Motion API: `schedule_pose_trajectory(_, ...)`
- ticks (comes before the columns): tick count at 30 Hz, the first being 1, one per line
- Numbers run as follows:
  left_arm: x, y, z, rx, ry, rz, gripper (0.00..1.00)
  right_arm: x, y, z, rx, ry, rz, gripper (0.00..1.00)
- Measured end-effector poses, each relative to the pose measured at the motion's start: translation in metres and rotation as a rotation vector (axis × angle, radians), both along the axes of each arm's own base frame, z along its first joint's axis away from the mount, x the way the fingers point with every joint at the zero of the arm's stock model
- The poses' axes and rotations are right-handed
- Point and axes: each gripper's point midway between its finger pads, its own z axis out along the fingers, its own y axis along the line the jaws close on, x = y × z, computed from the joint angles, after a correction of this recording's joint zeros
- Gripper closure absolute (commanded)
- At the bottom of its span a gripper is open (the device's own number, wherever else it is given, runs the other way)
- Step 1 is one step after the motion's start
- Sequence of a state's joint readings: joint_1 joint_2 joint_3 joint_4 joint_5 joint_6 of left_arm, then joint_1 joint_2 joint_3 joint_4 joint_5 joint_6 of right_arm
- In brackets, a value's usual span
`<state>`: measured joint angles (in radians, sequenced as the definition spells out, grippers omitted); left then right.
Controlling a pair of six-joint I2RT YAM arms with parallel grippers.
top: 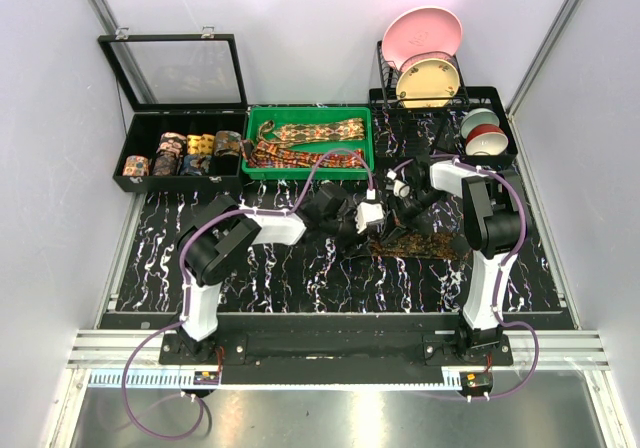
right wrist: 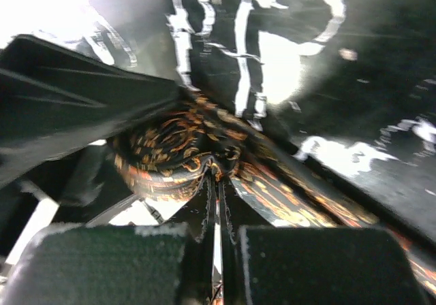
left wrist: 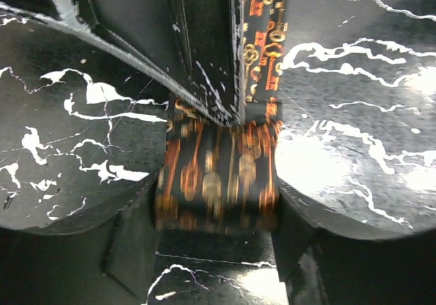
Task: Roll the ties
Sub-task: Roll the tie at the center of the board.
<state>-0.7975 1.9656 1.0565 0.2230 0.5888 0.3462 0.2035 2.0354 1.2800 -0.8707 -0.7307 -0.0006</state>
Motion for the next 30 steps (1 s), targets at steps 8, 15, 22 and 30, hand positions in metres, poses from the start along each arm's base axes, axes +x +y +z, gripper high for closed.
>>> schedule_pose_trajectory(8,-0.006,-0.008,0.017,-0.071,0.041,-0.045,0.25,-0.001,-0.014,-0.013,-0.123,-0.014,0.016,1.0)
schedule_pose_trajectory(15,-0.015,-0.008,0.024,-0.141,0.054,-0.062,0.27,-0.005,-0.01,-0.015,-0.151,-0.018,0.043,1.0)
schedule_pose_trajectory(22,-0.006,-0.023,0.033,-0.234,0.052,-0.041,0.35,-0.005,-0.01,-0.015,-0.157,-0.012,0.036,1.0)
schedule_pose_trajectory(30,-0.008,-0.032,0.019,-0.265,0.088,-0.037,0.39,-0.005,-0.01,-0.015,-0.164,-0.002,0.021,1.0)
